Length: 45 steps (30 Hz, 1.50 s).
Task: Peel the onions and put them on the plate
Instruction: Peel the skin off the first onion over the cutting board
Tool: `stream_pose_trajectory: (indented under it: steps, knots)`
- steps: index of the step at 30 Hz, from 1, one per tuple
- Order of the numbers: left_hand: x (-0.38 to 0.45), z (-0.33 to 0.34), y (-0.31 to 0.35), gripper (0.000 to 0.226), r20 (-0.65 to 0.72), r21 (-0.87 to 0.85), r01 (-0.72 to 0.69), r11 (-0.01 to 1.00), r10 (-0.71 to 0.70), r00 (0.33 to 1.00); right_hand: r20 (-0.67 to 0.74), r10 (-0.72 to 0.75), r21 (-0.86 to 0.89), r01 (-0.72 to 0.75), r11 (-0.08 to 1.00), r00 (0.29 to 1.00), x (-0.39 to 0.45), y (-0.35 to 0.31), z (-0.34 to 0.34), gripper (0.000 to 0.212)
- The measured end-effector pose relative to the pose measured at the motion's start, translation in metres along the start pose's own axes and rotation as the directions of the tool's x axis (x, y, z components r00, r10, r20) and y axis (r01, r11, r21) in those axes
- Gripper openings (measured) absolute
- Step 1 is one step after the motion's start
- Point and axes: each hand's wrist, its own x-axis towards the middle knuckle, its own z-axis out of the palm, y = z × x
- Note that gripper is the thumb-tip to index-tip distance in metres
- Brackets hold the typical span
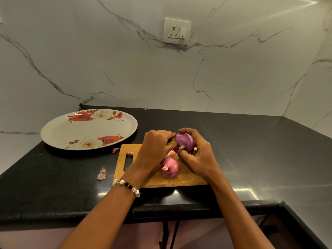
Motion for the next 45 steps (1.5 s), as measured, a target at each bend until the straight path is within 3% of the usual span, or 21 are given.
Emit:
stream_pose_trajectory:
  steps: [8,12,21,27,45]
  knots:
    - [-0.0009,0.0009,0.0004,0.012,-0.086,0.020,0.059,0.998,-0.057,0.995,-0.045,0.000,0.024,0.001,1.000,0.999,0.0001,0.0001,0.0001,0.052]
    - [-0.0007,0.0010,0.0015,0.017,-0.060,-0.016,0.031,0.999,-0.032,0.998,-0.110,0.009,0.043,-0.004,0.999,0.994,0.0015,0.0036,-0.0033,0.053]
    - [0.0005,0.0005,-0.0014,0.024,0.002,-0.093,0.044,0.995,-0.044,0.999,-0.095,-0.023,0.032,0.026,0.999,0.995,0.0011,0.0027,-0.0020,0.053]
    - [-0.0002,-0.0017,-0.0033,0.020,-0.033,-0.179,0.114,0.977,-0.122,0.992,-0.064,-0.039,0.028,0.041,0.999,0.997,0.0006,0.0015,-0.0012,0.053]
    - [0.0017,-0.0001,-0.0015,0.013,-0.033,0.063,0.062,0.996,-0.060,0.998,-0.077,-0.042,0.040,0.045,0.998,0.996,0.0006,0.0042,-0.0016,0.057]
